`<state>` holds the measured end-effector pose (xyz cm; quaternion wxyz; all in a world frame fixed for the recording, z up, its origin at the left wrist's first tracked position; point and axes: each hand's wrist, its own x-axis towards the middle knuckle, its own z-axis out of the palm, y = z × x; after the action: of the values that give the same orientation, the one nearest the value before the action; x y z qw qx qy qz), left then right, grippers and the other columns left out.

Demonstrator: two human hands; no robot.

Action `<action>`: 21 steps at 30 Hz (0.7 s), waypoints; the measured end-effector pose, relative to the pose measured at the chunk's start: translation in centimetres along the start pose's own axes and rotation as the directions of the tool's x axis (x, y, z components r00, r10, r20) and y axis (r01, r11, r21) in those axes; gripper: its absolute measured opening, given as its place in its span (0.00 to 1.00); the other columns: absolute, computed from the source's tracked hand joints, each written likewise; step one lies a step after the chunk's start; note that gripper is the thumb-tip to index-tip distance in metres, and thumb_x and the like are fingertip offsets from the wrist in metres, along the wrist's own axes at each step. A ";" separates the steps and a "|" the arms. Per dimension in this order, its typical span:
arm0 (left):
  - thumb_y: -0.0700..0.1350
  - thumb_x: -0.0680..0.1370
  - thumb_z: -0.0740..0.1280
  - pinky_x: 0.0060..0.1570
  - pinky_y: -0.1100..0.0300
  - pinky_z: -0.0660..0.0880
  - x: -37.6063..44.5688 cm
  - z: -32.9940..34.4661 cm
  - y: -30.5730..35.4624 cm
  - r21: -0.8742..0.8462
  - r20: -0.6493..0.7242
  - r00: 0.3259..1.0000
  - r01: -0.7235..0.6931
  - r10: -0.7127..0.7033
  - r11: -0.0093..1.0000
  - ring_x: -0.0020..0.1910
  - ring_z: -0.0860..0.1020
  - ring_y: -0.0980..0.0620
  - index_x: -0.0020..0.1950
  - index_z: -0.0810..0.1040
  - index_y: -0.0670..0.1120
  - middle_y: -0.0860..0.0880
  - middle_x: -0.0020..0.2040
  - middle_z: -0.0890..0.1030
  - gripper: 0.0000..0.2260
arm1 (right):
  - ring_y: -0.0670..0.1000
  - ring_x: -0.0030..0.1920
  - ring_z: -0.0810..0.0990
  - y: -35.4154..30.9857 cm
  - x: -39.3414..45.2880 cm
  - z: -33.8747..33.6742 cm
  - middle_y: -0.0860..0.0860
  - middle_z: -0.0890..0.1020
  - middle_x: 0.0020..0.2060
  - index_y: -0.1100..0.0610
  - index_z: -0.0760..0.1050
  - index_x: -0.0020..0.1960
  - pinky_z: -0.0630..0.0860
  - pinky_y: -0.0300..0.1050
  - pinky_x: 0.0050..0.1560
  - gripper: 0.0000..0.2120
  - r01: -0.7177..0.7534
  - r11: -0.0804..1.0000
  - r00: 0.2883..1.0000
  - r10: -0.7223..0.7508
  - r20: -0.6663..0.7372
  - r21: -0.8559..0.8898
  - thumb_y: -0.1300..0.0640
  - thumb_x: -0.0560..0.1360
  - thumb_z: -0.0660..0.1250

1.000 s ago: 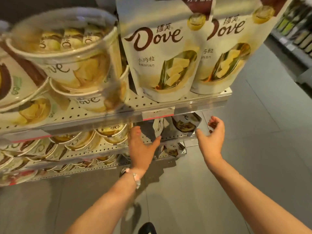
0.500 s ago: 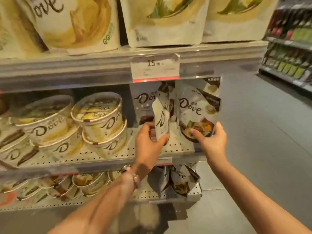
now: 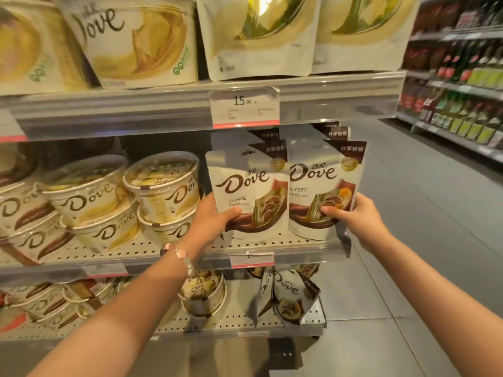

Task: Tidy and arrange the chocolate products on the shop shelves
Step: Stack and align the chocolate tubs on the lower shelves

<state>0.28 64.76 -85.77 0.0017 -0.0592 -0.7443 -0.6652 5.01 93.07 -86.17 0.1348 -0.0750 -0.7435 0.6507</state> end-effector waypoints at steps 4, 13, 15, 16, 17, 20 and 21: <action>0.35 0.73 0.68 0.53 0.52 0.78 -0.6 0.7 -0.5 -0.099 -0.073 0.997 -0.008 0.001 0.995 0.57 0.78 0.51 0.56 0.73 0.53 0.51 0.55 0.81 0.17 | 0.52 0.52 0.82 -0.1 0.3 -0.9 0.51 0.83 0.50 0.54 0.74 0.56 0.79 0.43 0.45 0.19 -0.058 0.998 0.995 0.055 0.087 0.039 0.61 0.67 0.73; 0.47 0.59 0.81 0.63 0.58 0.66 -2.2 5.8 -1.8 0.051 -0.401 0.909 -0.104 0.116 0.993 0.62 0.68 0.54 0.68 0.57 0.48 0.50 0.63 0.68 0.45 | 0.49 0.66 0.68 1.8 -2.2 3.2 0.49 0.67 0.68 0.47 0.49 0.74 0.68 0.51 0.65 0.52 0.081 0.996 0.970 -0.072 -0.231 0.029 0.55 0.61 0.80; 0.49 0.56 0.82 0.64 0.60 0.60 -2.0 6.1 -2.1 0.143 -0.417 0.899 -0.079 0.132 0.987 0.65 0.63 0.53 0.70 0.54 0.47 0.47 0.65 0.63 0.51 | 0.51 0.67 0.68 1.9 -2.1 3.8 0.52 0.67 0.69 0.49 0.48 0.74 0.67 0.52 0.67 0.53 0.085 0.996 0.962 -0.074 -0.263 0.031 0.55 0.60 0.80; 0.50 0.56 0.82 0.63 0.60 0.58 -1.8 6.1 -2.2 0.180 -0.412 0.900 -0.072 0.142 0.981 0.65 0.61 0.53 0.71 0.52 0.47 0.47 0.66 0.62 0.53 | 0.52 0.67 0.68 1.9 -1.9 3.8 0.52 0.67 0.69 0.50 0.48 0.74 0.68 0.53 0.67 0.53 0.087 0.996 0.960 -0.078 -0.268 0.021 0.55 0.60 0.80; 0.50 0.55 0.82 0.62 0.60 0.57 -1.6 6.0 -2.4 0.204 -0.403 0.902 -0.074 0.152 0.976 0.65 0.60 0.52 0.72 0.51 0.47 0.47 0.66 0.61 0.54 | 0.52 0.67 0.68 1.9 -1.6 3.8 0.52 0.68 0.68 0.51 0.49 0.74 0.68 0.54 0.67 0.53 0.086 0.996 0.961 -0.081 -0.263 0.007 0.56 0.60 0.80; 0.52 0.55 0.82 0.63 0.59 0.58 -0.9 5.5 -2.9 0.232 -0.373 0.908 -0.107 0.190 0.967 0.67 0.61 0.50 0.72 0.50 0.49 0.48 0.65 0.60 0.55 | 0.52 0.68 0.68 1.9 -0.8 3.5 0.52 0.67 0.68 0.51 0.51 0.73 0.68 0.58 0.67 0.52 0.077 0.996 0.970 -0.084 -0.227 -0.039 0.56 0.60 0.80; 0.52 0.55 0.81 0.64 0.59 0.58 -0.8 5.3 -3.1 0.237 -0.363 0.910 -0.120 0.202 0.964 0.67 0.61 0.50 0.72 0.50 0.49 0.49 0.65 0.60 0.55 | 0.52 0.67 0.68 2.0 -0.5 3.4 0.52 0.68 0.67 0.50 0.52 0.72 0.68 0.58 0.67 0.51 0.078 0.995 0.973 -0.088 -0.215 -0.054 0.55 0.59 0.80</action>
<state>1.16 69.62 -89.47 0.2087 0.0110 -0.7878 -0.5795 4.37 90.01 -88.55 0.2406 -0.1178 -0.7414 0.6153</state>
